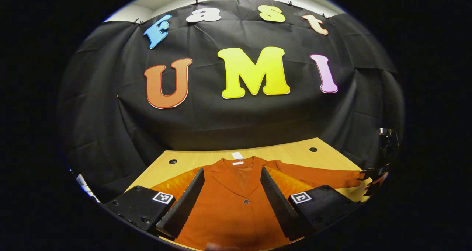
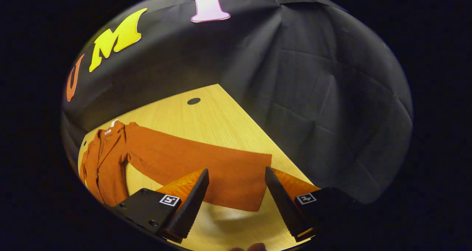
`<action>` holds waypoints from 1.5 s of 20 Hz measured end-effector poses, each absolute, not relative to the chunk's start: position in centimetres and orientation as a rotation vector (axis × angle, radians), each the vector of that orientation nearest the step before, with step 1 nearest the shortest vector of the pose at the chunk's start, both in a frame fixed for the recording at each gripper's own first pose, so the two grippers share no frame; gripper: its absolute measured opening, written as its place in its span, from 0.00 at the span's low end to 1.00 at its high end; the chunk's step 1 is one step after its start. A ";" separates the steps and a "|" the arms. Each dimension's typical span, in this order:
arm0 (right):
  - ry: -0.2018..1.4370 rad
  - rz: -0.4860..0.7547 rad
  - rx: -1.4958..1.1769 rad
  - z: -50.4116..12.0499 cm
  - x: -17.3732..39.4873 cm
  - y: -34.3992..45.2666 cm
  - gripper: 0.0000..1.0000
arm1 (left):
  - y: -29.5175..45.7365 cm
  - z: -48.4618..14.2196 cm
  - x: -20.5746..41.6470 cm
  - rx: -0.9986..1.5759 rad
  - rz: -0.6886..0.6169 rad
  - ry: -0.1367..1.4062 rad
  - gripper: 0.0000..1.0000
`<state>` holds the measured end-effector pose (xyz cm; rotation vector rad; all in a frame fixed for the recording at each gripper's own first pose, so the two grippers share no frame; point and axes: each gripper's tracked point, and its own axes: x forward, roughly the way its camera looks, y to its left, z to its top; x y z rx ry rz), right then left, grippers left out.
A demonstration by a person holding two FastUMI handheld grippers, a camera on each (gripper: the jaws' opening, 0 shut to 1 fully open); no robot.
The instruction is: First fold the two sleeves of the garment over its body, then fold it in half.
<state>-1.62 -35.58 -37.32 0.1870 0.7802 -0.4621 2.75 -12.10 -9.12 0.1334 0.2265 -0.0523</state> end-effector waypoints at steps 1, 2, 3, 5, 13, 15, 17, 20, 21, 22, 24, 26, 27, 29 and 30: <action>0.794 -0.474 0.189 -38.0 -1.9 -35.8 0.94 | -12.5 -9.1 2.8 0.125 -0.051 0.227 0.99; 0.819 -0.488 0.197 -38.9 -2.4 -36.0 0.98 | -12.9 -9.2 2.8 0.122 -0.054 0.231 0.99; 0.844 -0.503 0.217 -39.8 -2.7 -36.1 0.98 | -13.2 -9.1 2.9 0.125 -0.055 0.232 0.99; 0.828 -0.523 0.219 -39.9 -2.9 -36.2 0.99 | -13.2 -8.8 3.1 0.129 -0.058 0.229 0.99; 0.805 -0.456 0.223 -40.2 -1.7 -34.0 0.30 | -12.1 -8.7 3.8 0.123 -0.074 0.229 0.99; 0.806 -0.452 0.245 -40.3 -1.3 -34.3 0.14 | -11.1 -8.1 3.9 0.131 -0.068 0.212 0.99; 0.828 -0.444 0.292 -40.3 -0.9 -34.5 0.05 | -9.6 -8.0 3.8 0.127 -0.054 0.210 0.99; 0.787 -0.446 0.282 -37.8 0.3 -35.0 0.05 | -7.3 -8.2 3.9 0.110 -0.030 0.214 0.99; 0.761 -0.442 0.265 -36.2 1.1 -35.0 0.05 | -6.6 -8.3 3.9 0.106 -0.024 0.214 0.99; 0.730 -0.434 0.258 -34.4 2.1 -34.7 0.05 | -5.8 -8.2 3.9 0.104 -0.018 0.211 0.99; 0.671 -0.412 0.233 -30.7 4.7 -33.2 0.05 | -4.2 -8.3 4.2 0.093 -0.009 0.206 0.99; 0.625 -0.383 0.192 -27.4 7.5 -31.2 0.04 | -2.4 -8.3 4.2 0.075 0.006 0.200 0.99; 0.604 -0.362 0.169 -25.6 8.9 -29.9 0.05 | -1.5 -8.4 4.2 0.062 0.013 0.195 0.99; 0.563 -0.310 0.112 -22.2 11.9 -26.9 0.04 | 0.6 -8.5 4.3 0.043 0.031 0.187 0.99; 0.542 -0.280 0.086 -20.8 13.6 -25.1 0.05 | 1.8 -8.6 4.2 0.038 0.040 0.183 0.99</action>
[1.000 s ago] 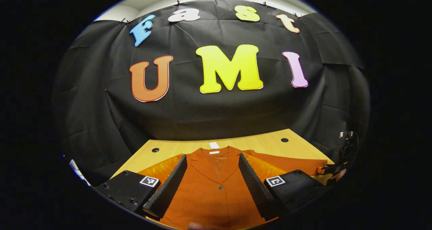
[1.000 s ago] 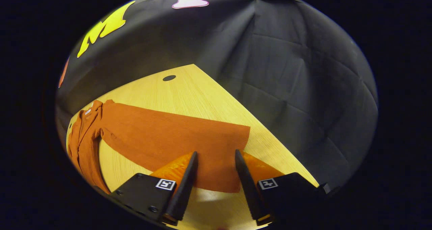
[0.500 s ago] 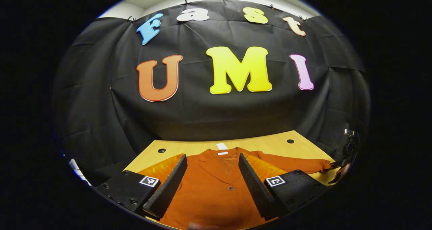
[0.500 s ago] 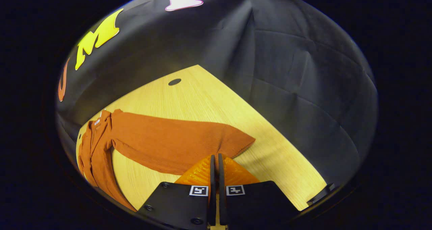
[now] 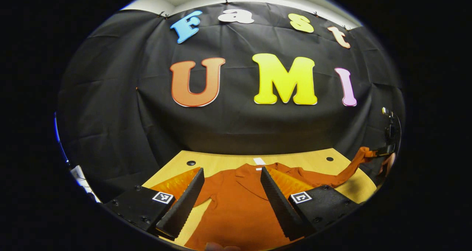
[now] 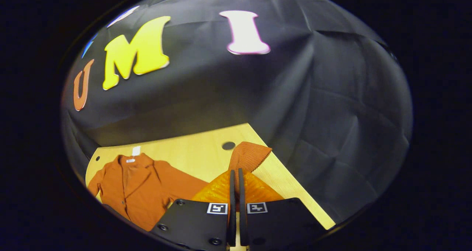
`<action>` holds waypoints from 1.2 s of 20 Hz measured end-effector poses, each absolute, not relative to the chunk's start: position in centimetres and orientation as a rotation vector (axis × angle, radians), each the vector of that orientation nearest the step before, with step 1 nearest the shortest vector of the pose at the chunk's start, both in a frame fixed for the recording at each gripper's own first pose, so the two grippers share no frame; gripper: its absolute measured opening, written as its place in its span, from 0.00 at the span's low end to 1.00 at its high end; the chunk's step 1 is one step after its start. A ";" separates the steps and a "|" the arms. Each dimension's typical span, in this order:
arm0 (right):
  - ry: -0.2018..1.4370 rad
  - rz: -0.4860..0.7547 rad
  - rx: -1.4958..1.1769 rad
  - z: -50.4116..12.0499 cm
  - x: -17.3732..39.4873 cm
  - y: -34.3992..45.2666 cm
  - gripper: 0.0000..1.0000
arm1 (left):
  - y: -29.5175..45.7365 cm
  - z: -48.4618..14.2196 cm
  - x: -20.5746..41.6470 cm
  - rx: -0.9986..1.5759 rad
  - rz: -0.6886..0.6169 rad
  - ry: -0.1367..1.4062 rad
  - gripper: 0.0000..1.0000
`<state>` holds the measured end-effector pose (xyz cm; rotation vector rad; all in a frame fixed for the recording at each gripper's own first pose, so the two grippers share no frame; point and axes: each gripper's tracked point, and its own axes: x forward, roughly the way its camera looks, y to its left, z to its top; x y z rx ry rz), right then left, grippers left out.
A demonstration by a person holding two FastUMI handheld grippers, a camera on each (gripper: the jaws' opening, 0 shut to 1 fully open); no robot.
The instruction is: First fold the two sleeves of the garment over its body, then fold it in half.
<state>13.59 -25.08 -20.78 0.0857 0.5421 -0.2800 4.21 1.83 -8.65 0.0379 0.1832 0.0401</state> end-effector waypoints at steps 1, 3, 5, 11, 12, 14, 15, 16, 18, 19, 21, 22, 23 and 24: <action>0.522 -0.247 0.068 -19.2 15.0 -22.9 0.04 | 3.0 -8.7 4.2 0.034 0.048 0.180 0.99; 0.488 -0.178 0.028 -16.4 17.8 -18.2 0.04 | 5.4 -8.8 4.0 0.022 0.067 0.174 0.99; 0.449 -0.101 -0.015 -14.2 20.3 -13.1 0.02 | 7.7 -8.8 3.7 0.008 0.089 0.172 0.99; 0.422 0.113 -0.086 -13.5 24.1 3.8 0.04 | 14.5 -9.7 2.5 -0.028 0.157 0.177 0.99; 0.431 0.146 -0.094 -14.4 24.3 6.5 0.05 | 15.6 -9.8 2.2 -0.029 0.169 0.177 0.99; 0.447 0.201 -0.111 -16.7 24.5 11.7 0.05 | 17.7 -10.0 1.6 -0.036 0.190 0.182 0.99; 0.465 0.222 -0.110 -18.1 24.9 13.8 0.04 | 18.6 -10.2 1.2 -0.041 0.197 0.187 0.99; 0.487 0.237 -0.112 -19.9 24.7 15.9 0.04 | 19.3 -10.5 0.9 -0.044 0.205 0.191 0.99; 0.518 0.262 -0.131 -23.1 24.7 19.4 0.05 | 20.9 -10.6 0.4 -0.047 0.220 0.193 0.99; 0.538 0.269 -0.146 -24.8 24.6 20.9 0.05 | 21.6 -10.6 0.2 -0.049 0.226 0.195 0.99; 0.596 0.283 -0.180 -28.5 24.1 22.9 0.05 | 23.0 -10.6 -0.4 -0.052 0.239 0.201 0.99; 0.611 0.285 -0.203 -30.0 23.9 23.6 0.05 | 23.6 -10.7 -0.7 -0.057 0.244 0.205 0.99; 0.619 0.283 -0.227 -31.2 23.8 24.2 0.05 | 23.9 -10.9 -1.0 -0.067 0.249 0.215 0.99; 0.632 0.287 -0.235 -32.5 23.4 24.9 0.05 | 24.1 -11.4 -1.2 -0.081 0.247 0.224 0.99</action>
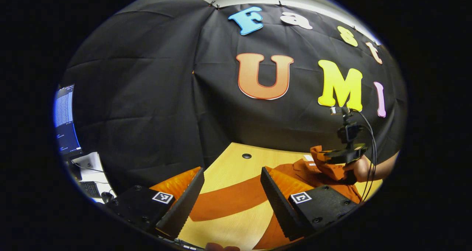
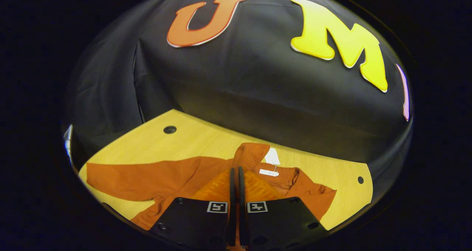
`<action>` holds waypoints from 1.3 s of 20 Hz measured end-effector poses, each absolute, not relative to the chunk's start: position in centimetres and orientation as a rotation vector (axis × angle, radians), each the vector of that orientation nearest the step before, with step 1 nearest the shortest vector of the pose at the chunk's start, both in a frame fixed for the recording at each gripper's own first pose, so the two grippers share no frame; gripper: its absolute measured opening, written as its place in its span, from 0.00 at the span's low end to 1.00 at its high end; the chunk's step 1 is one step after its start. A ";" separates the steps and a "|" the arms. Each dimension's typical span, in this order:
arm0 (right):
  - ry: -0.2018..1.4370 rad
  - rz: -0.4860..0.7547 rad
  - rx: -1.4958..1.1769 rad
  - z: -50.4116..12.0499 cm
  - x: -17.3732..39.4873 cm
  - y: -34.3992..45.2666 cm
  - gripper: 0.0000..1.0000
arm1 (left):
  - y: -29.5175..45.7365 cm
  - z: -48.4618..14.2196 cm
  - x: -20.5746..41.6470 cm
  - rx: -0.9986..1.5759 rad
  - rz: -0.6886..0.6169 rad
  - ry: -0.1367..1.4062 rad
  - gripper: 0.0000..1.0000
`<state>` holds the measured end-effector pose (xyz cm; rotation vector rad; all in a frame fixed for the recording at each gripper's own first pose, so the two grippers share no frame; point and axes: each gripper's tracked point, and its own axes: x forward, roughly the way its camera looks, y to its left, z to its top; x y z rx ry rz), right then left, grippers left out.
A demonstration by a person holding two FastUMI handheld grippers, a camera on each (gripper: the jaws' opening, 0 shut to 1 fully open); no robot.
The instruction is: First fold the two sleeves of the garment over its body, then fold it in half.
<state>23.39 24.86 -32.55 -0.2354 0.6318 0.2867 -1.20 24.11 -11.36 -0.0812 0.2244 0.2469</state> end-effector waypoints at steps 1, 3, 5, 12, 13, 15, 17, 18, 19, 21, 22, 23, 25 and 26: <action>0.647 0.295 -0.243 -33.9 23.0 25.7 0.05 | 24.4 -11.6 -1.4 -0.089 0.249 0.233 0.99; 0.658 0.313 -0.265 -35.8 22.6 27.2 0.05 | 24.8 -12.0 -1.9 -0.090 0.254 0.246 0.99; 0.656 0.308 -0.248 -37.3 22.9 28.2 0.05 | 25.2 -13.0 -2.1 -0.082 0.256 0.279 0.99; 0.732 0.416 -0.079 -38.6 19.7 32.1 0.28 | 25.6 -14.9 -1.9 -0.112 0.265 0.316 0.99; 0.733 0.431 -0.080 -38.1 19.2 32.3 0.46 | 25.8 -15.0 -1.7 -0.119 0.271 0.312 0.99; 0.722 0.454 -0.086 -37.1 18.1 32.3 0.82 | 26.8 -15.5 -1.8 -0.124 0.294 0.306 0.99; 0.696 0.461 -0.086 -35.3 17.2 31.5 1.00 | 28.2 -16.6 -1.7 -0.133 0.334 0.304 0.99; 0.691 0.468 -0.079 -34.4 16.4 31.1 1.00 | 29.1 -17.7 -1.8 -0.133 0.367 0.306 0.99; 0.689 0.474 -0.075 -33.2 15.6 30.6 1.00 | 30.1 -18.9 -2.0 -0.136 0.403 0.316 0.99; 0.668 0.500 -0.070 -30.7 13.8 29.4 1.00 | 31.6 -21.8 -2.3 -0.155 0.467 0.321 0.99; 0.655 0.494 -0.078 -29.6 13.2 28.1 1.00 | 31.9 -23.2 -2.0 -0.183 0.491 0.347 1.00; 0.637 0.473 -0.079 -28.3 12.6 26.2 1.00 | 32.1 -24.8 -1.8 -0.211 0.509 0.376 0.98; 0.636 0.447 -0.058 -26.6 10.8 23.3 1.00 | 32.8 -28.0 -1.3 -0.244 0.554 0.438 0.98; 0.644 0.435 -0.052 -26.0 9.7 21.6 1.00 | 32.8 -29.5 -1.2 -0.257 0.575 0.478 0.98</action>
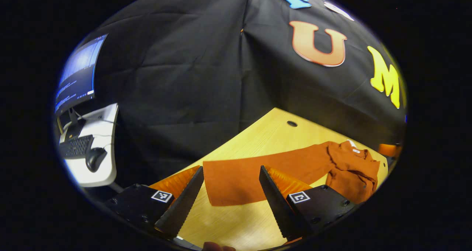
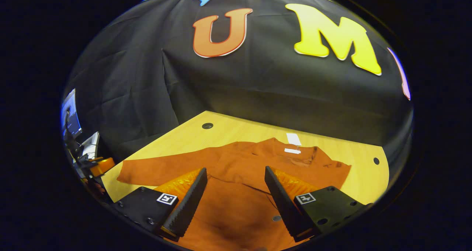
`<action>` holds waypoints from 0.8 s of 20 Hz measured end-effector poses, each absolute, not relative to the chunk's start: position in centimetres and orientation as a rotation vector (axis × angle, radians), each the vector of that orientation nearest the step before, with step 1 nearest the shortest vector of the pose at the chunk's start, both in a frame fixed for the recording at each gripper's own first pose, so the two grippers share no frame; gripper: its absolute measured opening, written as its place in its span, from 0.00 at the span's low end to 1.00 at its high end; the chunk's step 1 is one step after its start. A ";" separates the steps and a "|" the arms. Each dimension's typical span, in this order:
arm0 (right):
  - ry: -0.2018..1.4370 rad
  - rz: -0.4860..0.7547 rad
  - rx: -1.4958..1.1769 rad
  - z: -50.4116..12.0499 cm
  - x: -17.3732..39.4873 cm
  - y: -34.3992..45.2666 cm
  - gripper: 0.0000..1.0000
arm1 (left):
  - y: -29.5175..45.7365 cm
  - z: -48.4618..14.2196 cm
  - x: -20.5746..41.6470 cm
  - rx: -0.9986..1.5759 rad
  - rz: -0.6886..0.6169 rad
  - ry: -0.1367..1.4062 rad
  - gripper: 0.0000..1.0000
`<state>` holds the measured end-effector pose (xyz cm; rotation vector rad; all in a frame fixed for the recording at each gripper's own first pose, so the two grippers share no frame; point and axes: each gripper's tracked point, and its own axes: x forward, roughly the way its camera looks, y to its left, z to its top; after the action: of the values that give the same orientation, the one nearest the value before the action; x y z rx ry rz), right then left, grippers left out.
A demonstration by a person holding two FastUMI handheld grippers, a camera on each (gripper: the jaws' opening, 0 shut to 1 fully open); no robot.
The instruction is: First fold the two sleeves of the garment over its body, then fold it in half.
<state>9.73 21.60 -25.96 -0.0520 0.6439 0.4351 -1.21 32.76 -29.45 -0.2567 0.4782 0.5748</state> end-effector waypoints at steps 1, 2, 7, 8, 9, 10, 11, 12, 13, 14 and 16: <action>0.649 0.419 -0.055 -25.1 8.8 19.8 1.00 | 32.9 -31.1 -1.1 -0.269 0.590 0.524 0.98; 0.647 0.402 -0.056 -24.2 8.0 18.0 1.00 | 33.3 -32.9 -1.1 -0.274 0.607 0.567 0.99; 0.617 0.281 -0.050 -21.0 5.9 10.5 1.00 | 33.7 -35.8 -1.1 -0.294 0.676 0.642 0.96; 0.619 0.256 -0.032 -20.8 5.5 9.6 0.99 | 33.7 -35.6 -1.4 -0.275 0.678 0.654 0.99; 0.623 0.238 -0.009 -20.7 5.3 9.0 1.00 | 33.7 -35.8 -1.5 -0.261 0.685 0.658 0.99; 0.629 0.224 0.013 -20.8 5.0 8.6 1.00 | 33.7 -35.8 -1.5 -0.254 0.694 0.657 0.99; 0.632 0.218 0.028 -20.8 4.8 8.5 1.00 | 33.8 -36.0 -1.4 -0.259 0.702 0.653 0.99; 0.636 0.217 0.034 -20.9 4.4 8.4 0.99 | 33.6 -36.0 -1.3 -0.256 0.703 0.656 0.98; 0.640 0.222 0.033 -21.0 4.2 8.4 1.00 | 33.4 -35.9 -1.0 -0.262 0.693 0.657 1.00; 0.639 0.228 0.031 -21.0 3.8 8.4 1.00 | 33.1 -36.0 -0.7 -0.260 0.679 0.655 0.77; 0.639 0.237 0.037 -20.9 3.3 8.4 1.00 | 33.1 -35.8 -0.6 -0.263 0.654 0.645 0.61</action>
<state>3.35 8.36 -20.89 0.0368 0.6389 0.2373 -0.63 33.10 -35.85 -0.2630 0.6452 0.6544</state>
